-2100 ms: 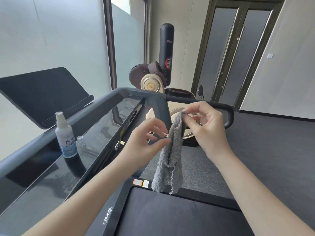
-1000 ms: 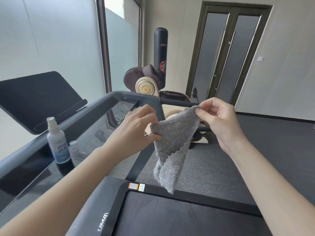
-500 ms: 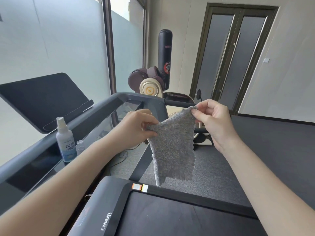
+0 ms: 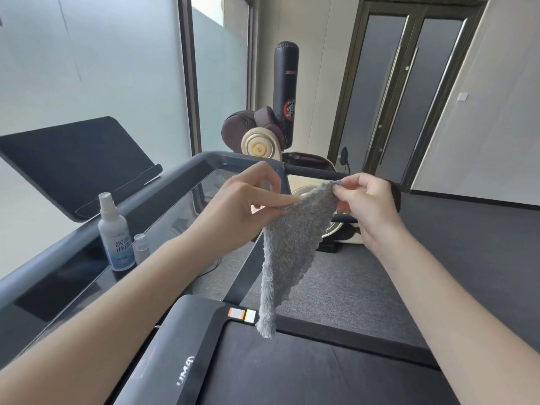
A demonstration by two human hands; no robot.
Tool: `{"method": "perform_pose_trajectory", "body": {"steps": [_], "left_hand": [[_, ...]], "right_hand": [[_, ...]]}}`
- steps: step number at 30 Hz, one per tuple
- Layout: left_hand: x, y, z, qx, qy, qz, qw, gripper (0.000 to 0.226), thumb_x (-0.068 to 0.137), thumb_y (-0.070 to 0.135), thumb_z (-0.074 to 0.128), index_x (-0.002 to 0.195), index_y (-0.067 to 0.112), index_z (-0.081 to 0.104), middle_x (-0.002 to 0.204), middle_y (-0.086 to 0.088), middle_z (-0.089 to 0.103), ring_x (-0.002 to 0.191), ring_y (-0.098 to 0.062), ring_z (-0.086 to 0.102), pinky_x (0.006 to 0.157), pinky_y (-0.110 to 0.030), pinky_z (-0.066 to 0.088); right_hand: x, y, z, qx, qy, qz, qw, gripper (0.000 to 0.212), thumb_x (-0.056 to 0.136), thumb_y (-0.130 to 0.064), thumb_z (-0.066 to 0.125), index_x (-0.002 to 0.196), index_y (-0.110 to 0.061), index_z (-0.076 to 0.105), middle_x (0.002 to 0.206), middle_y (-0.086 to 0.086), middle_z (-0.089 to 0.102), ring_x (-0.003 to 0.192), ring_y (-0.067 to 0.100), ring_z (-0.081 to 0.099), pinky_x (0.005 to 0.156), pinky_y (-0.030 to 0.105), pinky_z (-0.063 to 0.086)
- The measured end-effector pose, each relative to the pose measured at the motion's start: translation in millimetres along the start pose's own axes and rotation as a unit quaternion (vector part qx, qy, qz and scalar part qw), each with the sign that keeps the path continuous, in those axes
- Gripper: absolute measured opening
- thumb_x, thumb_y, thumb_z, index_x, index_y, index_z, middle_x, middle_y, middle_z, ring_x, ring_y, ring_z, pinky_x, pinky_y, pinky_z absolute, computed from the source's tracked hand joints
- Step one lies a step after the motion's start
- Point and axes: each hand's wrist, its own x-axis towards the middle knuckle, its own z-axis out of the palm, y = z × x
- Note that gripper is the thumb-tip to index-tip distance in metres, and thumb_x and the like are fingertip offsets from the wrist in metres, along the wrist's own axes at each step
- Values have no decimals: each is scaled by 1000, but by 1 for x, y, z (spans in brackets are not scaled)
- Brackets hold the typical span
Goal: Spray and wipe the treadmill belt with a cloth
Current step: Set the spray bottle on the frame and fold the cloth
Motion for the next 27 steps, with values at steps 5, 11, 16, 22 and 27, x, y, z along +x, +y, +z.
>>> {"method": "perform_pose_trajectory", "body": {"steps": [5,11,16,22,27], "left_hand": [[-3,-1,6,79,57,44,994,24,91,18,64,112,21,75,94,3,57,73,-10,45,71,-11,34],[-5,-11,9,-78,44,-195,977,25,81,5,77,80,29,76,83,11,67,70,-7,54,67,-20,47],[-9,-15,11,-105,-20,-200,974,34,84,1,72,81,35,68,86,6,61,66,-2,49,62,-10,39],[-9,-13,14,-1,-119,-114,986,39,89,-1,64,108,31,73,88,11,49,64,-5,45,68,-8,35],[-6,-17,19,68,-171,-114,976,22,91,14,67,112,15,72,90,6,51,71,-1,47,73,-19,36]], "right_hand": [[3,5,-1,26,5,31,999,9,86,-7,65,79,-11,62,79,2,62,73,15,57,67,26,49],[-1,-6,-9,72,-18,-43,996,13,85,0,63,78,-10,59,79,7,62,80,20,60,79,36,52],[-9,-9,-12,28,-46,-116,992,12,85,0,63,79,-10,59,76,5,61,77,17,58,79,36,52],[-6,0,-10,-10,-18,-97,995,11,84,-3,65,77,-11,61,71,0,60,71,11,56,72,33,50],[-6,-2,-11,-23,-24,-114,993,11,84,-4,66,77,-12,61,71,0,61,70,10,56,63,26,49]]}}
